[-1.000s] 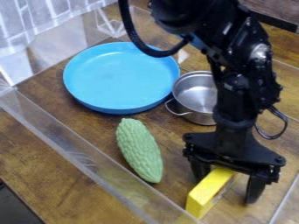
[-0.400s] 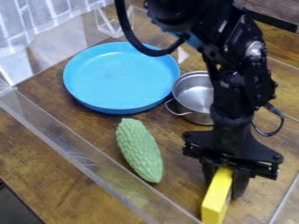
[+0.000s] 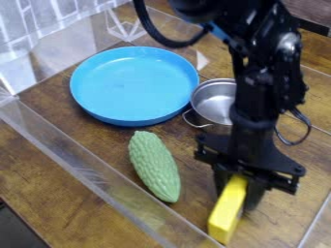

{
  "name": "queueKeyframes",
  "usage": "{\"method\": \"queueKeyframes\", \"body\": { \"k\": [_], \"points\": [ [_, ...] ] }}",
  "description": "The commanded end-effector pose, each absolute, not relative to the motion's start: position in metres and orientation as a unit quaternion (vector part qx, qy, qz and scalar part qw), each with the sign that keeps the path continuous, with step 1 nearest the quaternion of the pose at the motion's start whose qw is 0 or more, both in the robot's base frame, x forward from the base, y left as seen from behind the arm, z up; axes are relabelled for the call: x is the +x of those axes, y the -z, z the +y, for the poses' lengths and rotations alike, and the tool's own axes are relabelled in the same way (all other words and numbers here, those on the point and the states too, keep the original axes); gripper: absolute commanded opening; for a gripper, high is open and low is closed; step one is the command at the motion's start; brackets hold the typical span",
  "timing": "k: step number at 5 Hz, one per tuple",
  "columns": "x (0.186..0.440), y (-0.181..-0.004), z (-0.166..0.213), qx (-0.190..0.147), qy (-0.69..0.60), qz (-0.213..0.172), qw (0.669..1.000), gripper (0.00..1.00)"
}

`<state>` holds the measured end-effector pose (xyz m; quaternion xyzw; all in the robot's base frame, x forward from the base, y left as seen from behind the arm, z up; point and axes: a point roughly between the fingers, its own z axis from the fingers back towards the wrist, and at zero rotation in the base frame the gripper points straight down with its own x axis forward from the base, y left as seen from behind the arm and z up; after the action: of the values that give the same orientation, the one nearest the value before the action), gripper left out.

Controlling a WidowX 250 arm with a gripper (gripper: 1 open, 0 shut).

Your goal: Put the yellow brick in the blue tray

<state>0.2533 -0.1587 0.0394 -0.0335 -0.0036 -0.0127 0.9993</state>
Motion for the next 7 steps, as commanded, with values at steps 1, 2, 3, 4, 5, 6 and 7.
{"method": "queueKeyframes", "body": {
  "k": [1, 2, 3, 4, 5, 6, 7],
  "points": [
    [0.263, -0.089, -0.153, -0.04, 0.022, -0.052, 0.998, 0.0],
    [0.271, -0.125, -0.126, -0.029, 0.002, -0.071, 0.997, 0.0],
    [0.279, -0.154, -0.086, -0.012, -0.022, -0.089, 0.996, 0.0],
    [0.291, -0.156, -0.047, -0.003, -0.035, -0.099, 0.995, 0.0],
    [0.279, -0.156, -0.023, 0.001, -0.042, -0.098, 0.994, 0.0],
    [0.282, -0.148, -0.052, -0.001, -0.02, -0.097, 0.995, 0.0],
    [0.281, -0.139, -0.084, -0.002, 0.011, -0.094, 0.995, 0.0]
  ]
}}
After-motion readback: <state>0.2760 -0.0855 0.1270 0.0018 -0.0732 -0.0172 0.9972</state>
